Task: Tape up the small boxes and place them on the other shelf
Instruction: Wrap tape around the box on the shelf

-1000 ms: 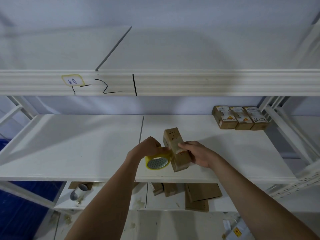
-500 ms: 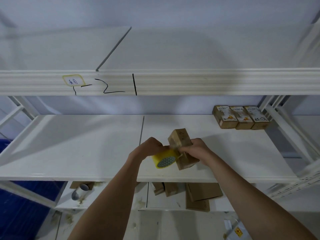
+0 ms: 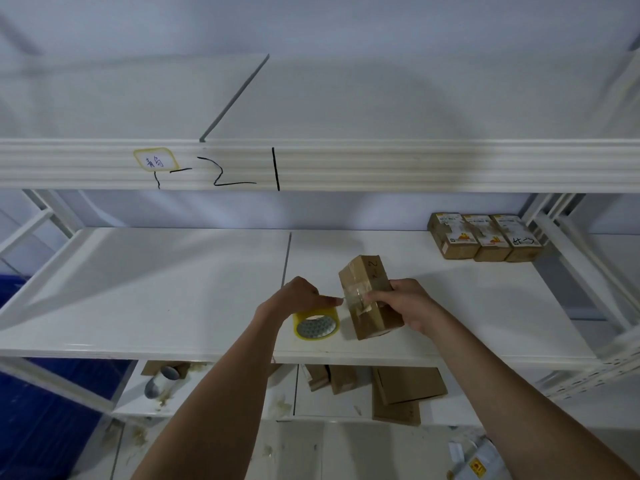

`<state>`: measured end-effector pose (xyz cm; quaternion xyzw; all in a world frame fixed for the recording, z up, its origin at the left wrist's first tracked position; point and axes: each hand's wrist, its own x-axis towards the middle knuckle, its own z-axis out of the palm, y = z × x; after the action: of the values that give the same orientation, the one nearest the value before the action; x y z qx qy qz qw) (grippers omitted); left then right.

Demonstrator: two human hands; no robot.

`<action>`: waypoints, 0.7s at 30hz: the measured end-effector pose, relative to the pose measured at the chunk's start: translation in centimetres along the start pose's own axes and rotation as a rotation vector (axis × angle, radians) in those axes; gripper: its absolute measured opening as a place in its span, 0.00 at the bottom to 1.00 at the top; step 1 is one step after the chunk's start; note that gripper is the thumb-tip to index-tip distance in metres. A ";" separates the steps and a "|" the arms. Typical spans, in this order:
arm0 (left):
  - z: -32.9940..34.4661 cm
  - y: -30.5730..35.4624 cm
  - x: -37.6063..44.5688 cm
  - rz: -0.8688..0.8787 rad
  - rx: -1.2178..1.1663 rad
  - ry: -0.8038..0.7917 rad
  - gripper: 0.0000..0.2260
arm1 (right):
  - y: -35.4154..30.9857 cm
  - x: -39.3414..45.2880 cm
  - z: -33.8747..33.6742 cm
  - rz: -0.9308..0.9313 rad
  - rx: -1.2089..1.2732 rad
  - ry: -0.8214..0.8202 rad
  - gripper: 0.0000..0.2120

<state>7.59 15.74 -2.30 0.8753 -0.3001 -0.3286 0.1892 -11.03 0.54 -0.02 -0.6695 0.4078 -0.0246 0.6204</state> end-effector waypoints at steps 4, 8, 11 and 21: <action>0.2 -0.2 -0.3 -0.009 0.019 -0.027 0.30 | 0.0 -0.2 -0.2 -0.002 0.029 -0.020 0.18; -0.1 0.1 -0.3 -0.005 0.012 -0.019 0.30 | -0.1 -0.6 -0.1 0.003 0.075 -0.030 0.15; -0.4 -0.1 -0.4 0.055 -0.053 -0.022 0.28 | -0.1 -0.4 -0.4 0.007 0.107 -0.031 0.17; -0.9 0.6 -1.4 0.230 -0.226 -0.036 0.17 | -0.7 -0.3 -1.9 0.022 0.101 -0.033 0.17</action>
<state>7.13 16.30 -0.76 0.8024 -0.3627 -0.3520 0.3174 -11.87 -0.91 1.10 -0.6331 0.4034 -0.0272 0.6601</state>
